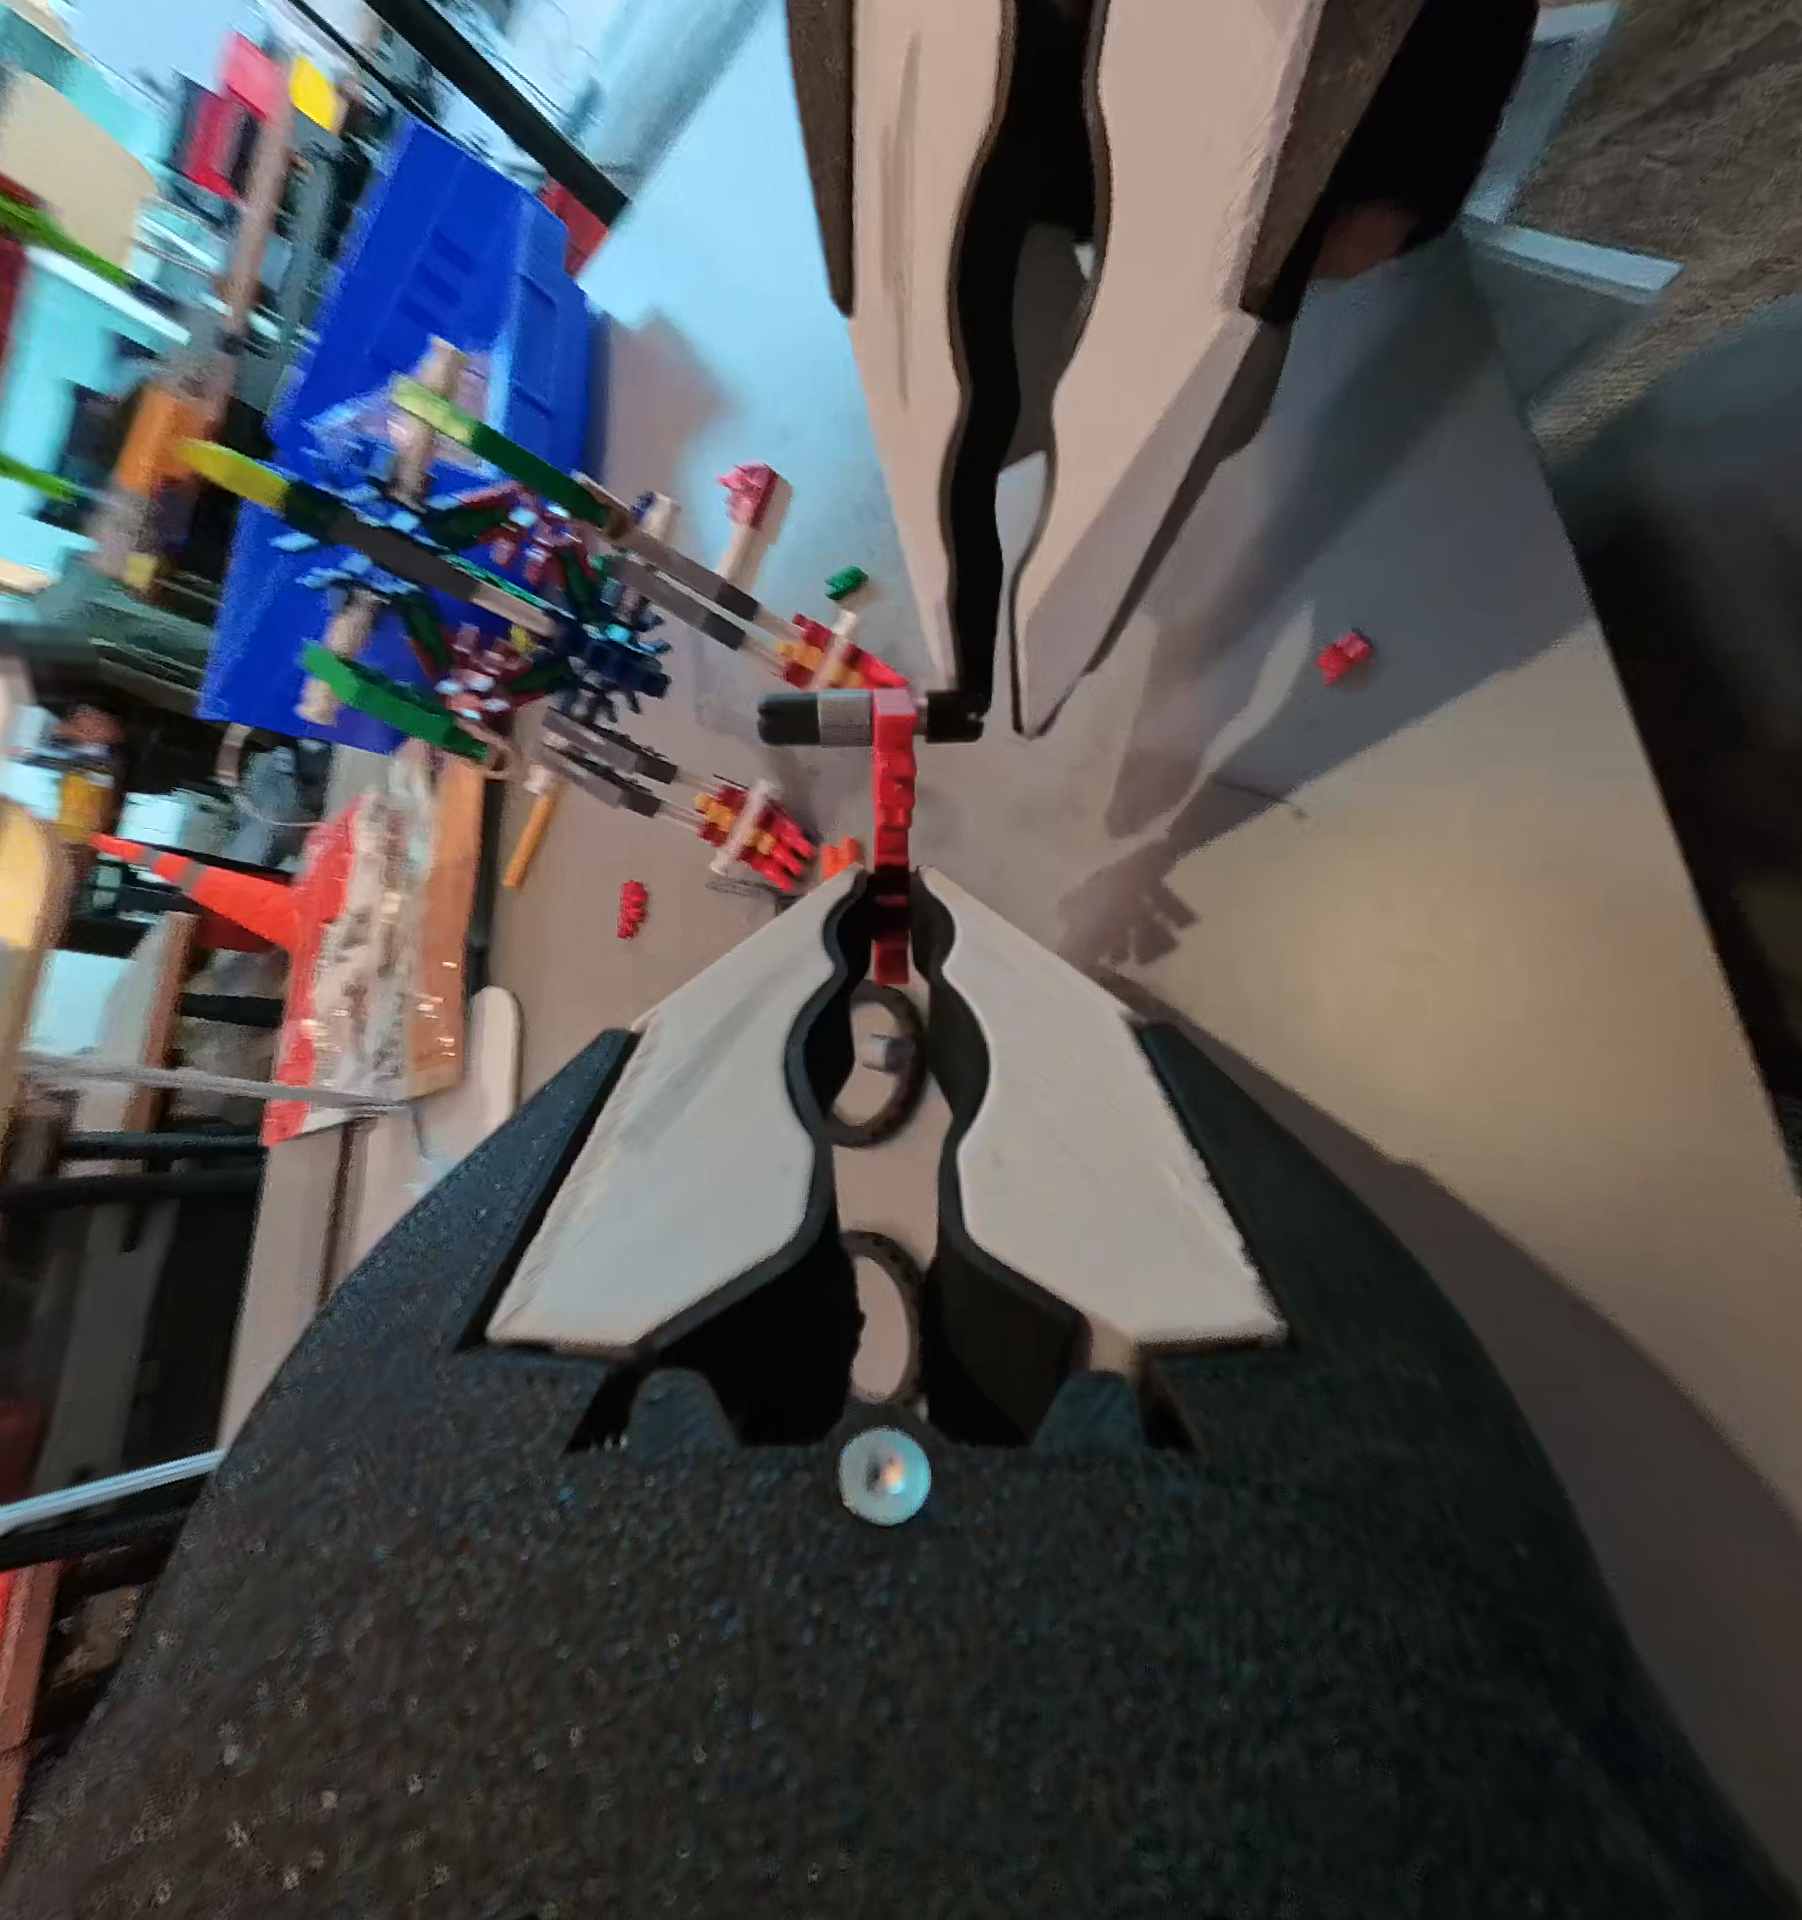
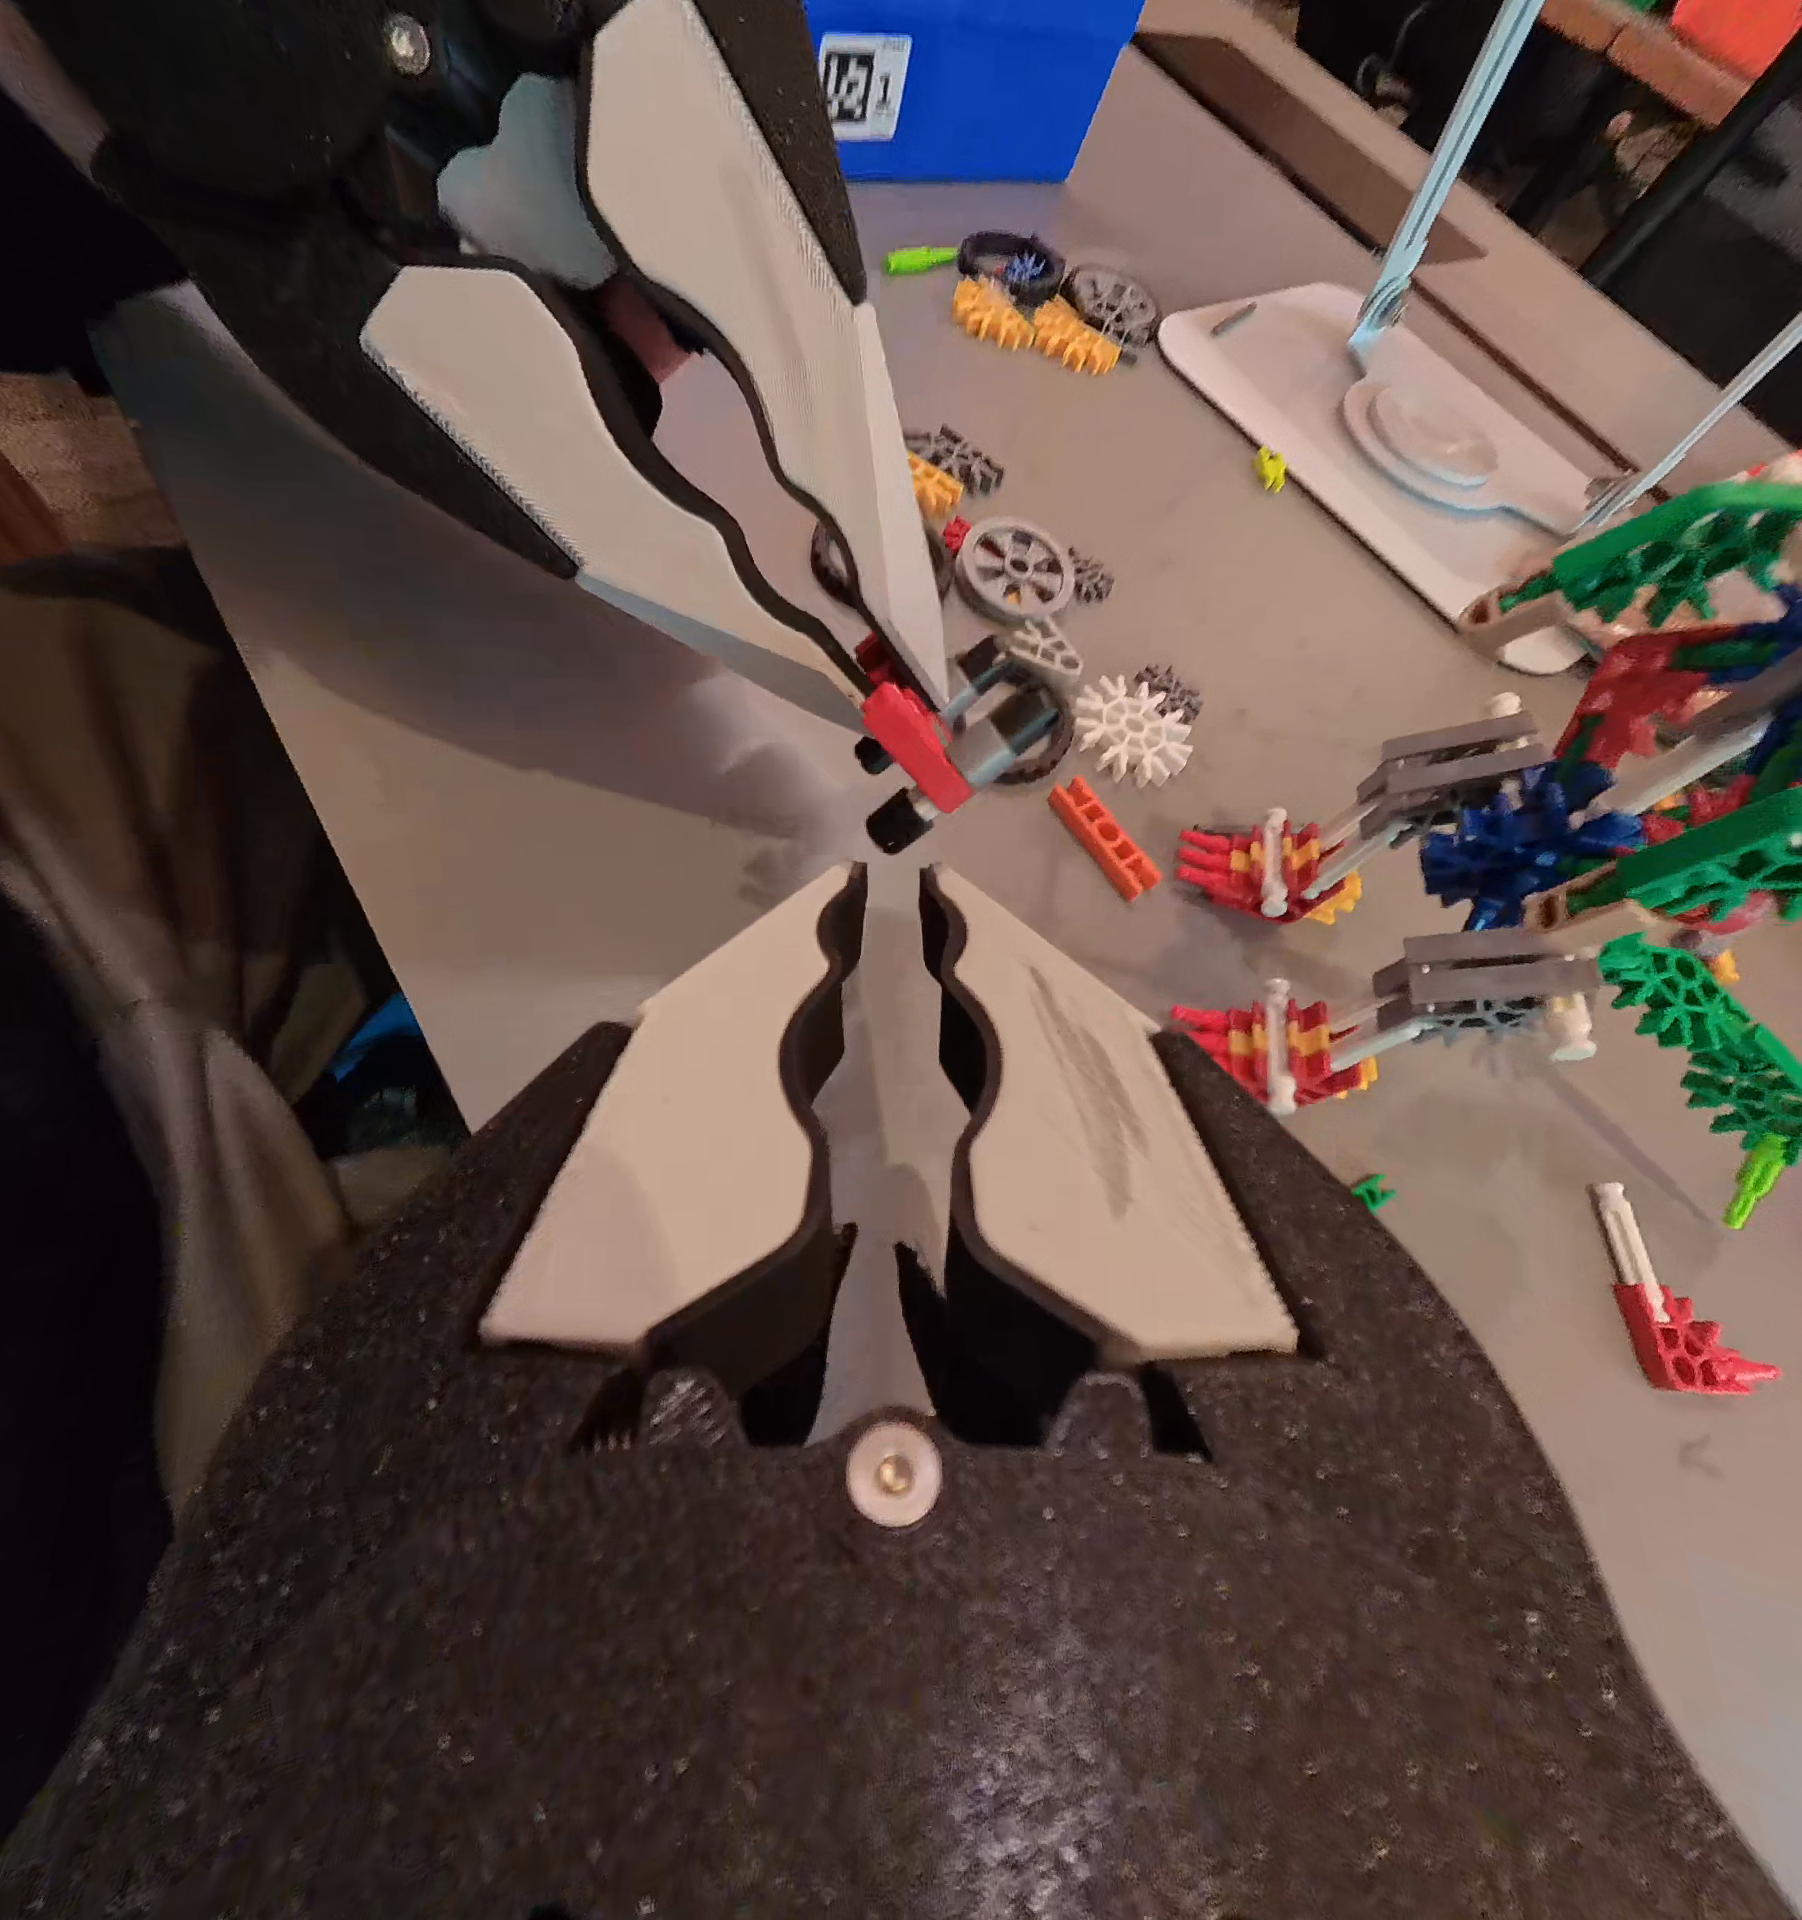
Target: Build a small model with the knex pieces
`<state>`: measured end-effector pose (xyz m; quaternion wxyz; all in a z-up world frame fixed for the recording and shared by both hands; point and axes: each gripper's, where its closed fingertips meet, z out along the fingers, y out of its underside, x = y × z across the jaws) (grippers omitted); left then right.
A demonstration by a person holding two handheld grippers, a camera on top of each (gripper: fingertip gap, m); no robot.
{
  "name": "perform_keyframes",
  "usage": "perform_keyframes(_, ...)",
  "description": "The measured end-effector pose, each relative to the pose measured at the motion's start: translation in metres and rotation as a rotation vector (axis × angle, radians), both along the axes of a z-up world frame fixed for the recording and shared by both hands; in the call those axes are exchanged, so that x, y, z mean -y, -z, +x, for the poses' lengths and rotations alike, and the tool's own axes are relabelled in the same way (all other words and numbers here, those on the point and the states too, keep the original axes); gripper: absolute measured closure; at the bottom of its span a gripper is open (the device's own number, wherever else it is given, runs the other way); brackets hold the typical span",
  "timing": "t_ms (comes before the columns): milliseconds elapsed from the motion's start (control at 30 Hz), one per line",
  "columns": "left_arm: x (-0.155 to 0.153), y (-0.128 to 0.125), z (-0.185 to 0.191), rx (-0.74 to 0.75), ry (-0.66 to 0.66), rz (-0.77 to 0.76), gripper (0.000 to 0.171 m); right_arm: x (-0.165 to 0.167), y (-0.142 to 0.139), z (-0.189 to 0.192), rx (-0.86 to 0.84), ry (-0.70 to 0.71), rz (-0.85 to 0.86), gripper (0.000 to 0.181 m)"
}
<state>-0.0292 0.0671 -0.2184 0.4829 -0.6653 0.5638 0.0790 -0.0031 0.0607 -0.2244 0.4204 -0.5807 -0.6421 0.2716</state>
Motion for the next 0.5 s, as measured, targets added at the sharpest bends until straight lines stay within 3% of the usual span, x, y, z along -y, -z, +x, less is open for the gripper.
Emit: perform_keyframes(500, 0.0, 0.037, -0.003, -0.132, -0.02, -0.233, 0.167, -0.005, 0.018, 0.014, 0.066, 0.018, -0.011, 0.167)
